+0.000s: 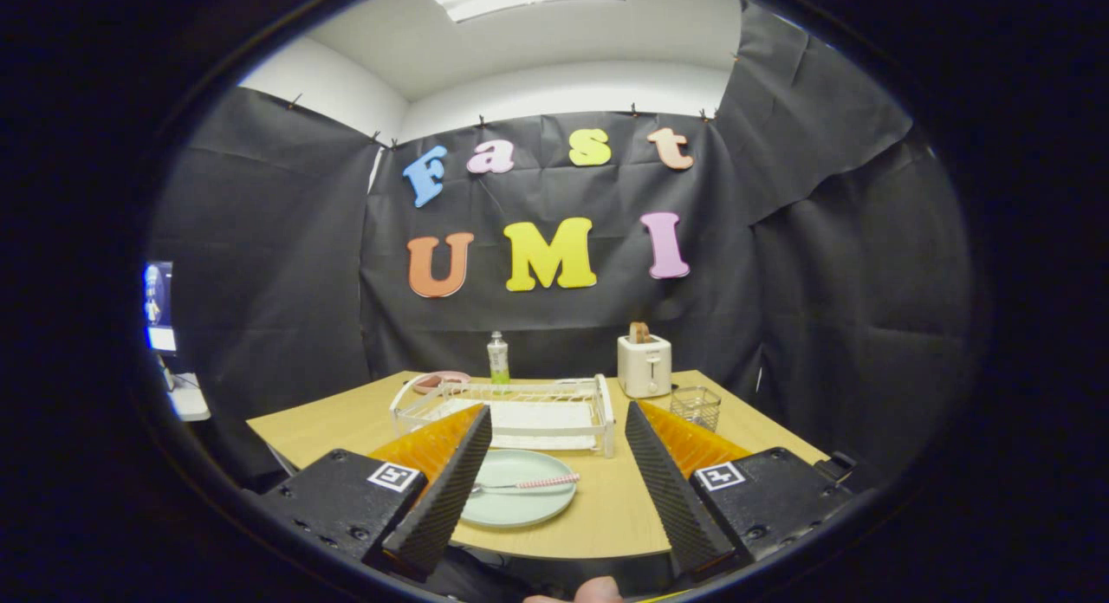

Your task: Take the plate from the dish rack, then take the spoon from the basket and place it into the plate.

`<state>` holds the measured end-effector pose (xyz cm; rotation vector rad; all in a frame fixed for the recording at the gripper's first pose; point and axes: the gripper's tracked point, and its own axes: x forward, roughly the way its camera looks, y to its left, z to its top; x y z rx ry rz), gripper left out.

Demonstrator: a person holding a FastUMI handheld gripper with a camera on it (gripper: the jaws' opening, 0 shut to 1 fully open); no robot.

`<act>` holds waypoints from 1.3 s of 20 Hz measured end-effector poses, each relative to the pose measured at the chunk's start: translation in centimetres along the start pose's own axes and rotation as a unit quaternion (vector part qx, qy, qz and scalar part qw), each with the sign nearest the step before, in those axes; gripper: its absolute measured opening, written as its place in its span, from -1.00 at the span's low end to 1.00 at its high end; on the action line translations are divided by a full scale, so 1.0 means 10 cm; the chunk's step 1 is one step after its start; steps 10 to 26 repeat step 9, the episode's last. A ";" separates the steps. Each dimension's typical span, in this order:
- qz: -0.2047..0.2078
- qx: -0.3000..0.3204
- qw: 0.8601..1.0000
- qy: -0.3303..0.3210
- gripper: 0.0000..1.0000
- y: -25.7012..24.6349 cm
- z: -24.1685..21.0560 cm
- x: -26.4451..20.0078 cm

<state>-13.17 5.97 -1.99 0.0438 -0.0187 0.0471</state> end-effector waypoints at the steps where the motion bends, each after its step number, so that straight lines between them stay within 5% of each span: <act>1: -0.005 -0.003 1.000 -0.005 1.00 -0.03 0.04 0.00; 26: -0.006 -0.012 1.000 -0.010 1.00 -0.01 0.04 -0.04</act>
